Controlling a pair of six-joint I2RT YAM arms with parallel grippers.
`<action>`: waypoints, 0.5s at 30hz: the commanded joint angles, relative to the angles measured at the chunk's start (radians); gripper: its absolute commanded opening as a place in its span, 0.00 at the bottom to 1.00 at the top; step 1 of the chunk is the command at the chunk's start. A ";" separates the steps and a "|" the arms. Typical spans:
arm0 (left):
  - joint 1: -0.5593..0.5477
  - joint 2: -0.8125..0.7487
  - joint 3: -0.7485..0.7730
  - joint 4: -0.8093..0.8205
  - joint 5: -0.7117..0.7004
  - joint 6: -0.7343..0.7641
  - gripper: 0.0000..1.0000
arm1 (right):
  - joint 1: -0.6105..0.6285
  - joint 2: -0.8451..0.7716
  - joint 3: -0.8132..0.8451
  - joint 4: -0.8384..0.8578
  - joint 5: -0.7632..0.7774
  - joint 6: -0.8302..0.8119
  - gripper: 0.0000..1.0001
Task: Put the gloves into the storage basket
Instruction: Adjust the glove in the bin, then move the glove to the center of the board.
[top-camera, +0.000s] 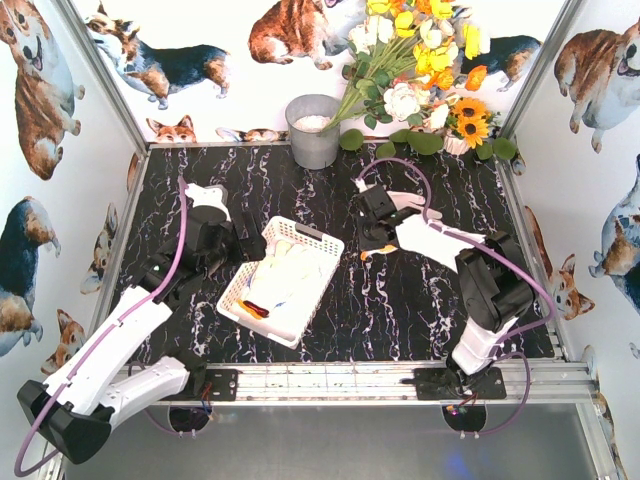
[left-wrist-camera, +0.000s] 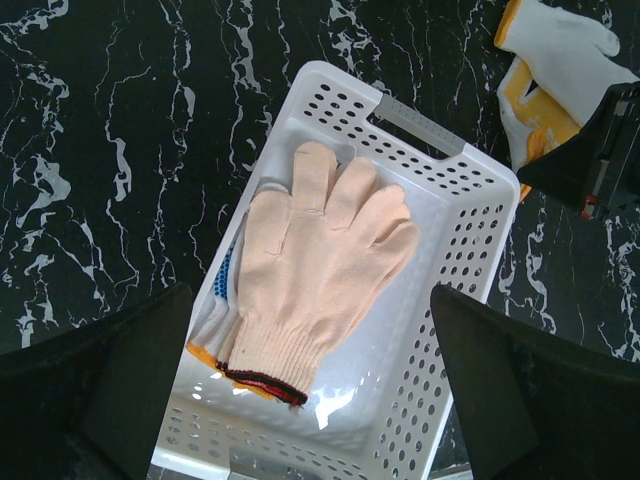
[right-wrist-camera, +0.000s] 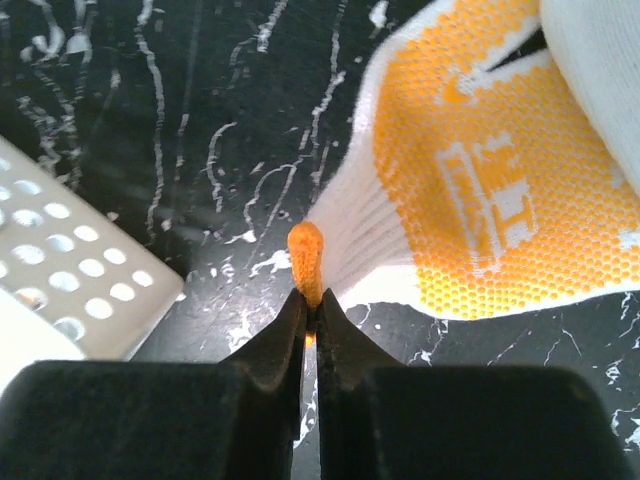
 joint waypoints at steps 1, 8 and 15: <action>0.009 -0.026 0.010 -0.009 0.024 0.003 1.00 | -0.008 -0.105 0.104 -0.053 -0.125 -0.110 0.00; 0.009 -0.069 -0.028 -0.005 0.039 -0.014 1.00 | -0.007 -0.326 0.188 -0.400 -0.220 -0.125 0.00; 0.009 -0.071 -0.019 -0.008 0.061 -0.003 1.00 | -0.008 -0.450 0.268 -0.645 -0.219 -0.217 0.00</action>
